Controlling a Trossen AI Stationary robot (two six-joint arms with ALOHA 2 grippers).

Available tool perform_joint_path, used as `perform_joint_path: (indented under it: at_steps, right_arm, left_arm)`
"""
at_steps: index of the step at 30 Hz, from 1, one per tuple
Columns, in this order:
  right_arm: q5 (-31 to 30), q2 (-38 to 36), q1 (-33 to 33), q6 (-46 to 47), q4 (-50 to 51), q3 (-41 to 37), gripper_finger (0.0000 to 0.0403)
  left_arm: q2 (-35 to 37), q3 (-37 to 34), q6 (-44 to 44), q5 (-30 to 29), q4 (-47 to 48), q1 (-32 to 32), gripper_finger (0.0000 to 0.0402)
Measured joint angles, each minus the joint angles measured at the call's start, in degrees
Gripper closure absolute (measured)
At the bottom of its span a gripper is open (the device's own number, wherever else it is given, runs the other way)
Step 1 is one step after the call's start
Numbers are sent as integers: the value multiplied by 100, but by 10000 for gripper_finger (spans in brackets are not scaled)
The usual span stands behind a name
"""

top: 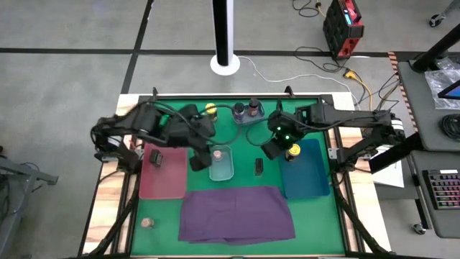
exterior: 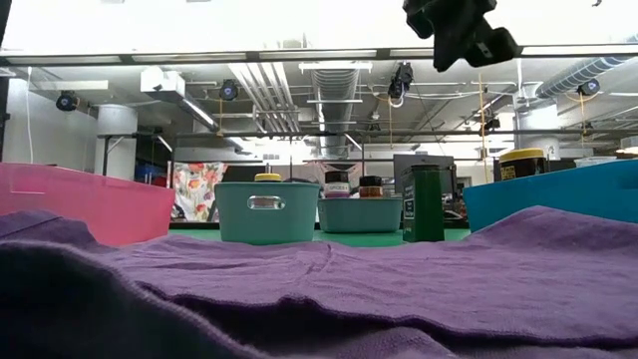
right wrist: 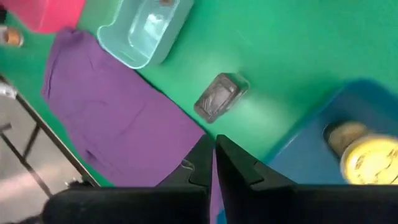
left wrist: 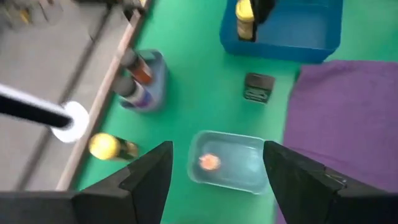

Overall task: Sort spices by type
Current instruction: Put the black seasoning can into the pink bin

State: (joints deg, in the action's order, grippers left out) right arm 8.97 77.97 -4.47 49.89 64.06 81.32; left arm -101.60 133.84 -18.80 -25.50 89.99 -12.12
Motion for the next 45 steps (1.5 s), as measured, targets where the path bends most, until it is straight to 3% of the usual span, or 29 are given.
perform_joint_path:
  at_steps: [6,13,22,29,33,37,41,45]
  right_arm:
    - [-197,390,528,896,-156,0,363]
    - [-389,1030,862,2023,-173,0,275]
    - [-461,1768,820,2252,-208,0,144]
    - [-472,2149,656,2011,-389,0,90]
    - [-472,2315,584,1957,-481,0,88]
    - [-473,2520,555,1818,-508,0,114]
    - [-476,2732,555,1649,-620,0,171]
    - [-507,2891,555,1374,-763,0,258]
  left_arm:
    - [496,-198,685,-257,-1,-59,170]
    - [1225,-968,1332,-160,-626,-57,171]
    - [2770,-3379,1955,558,-3302,-57,171]
    - [3741,-5214,1623,551,-5088,-52,171]
    - [4029,-5944,1455,554,-5805,-52,171]
    - [4199,-6308,1299,553,-6304,-52,171]
    - [4319,-6413,1356,550,-6504,-52,171]
    - [4299,-6413,1346,549,-6501,-52,171]
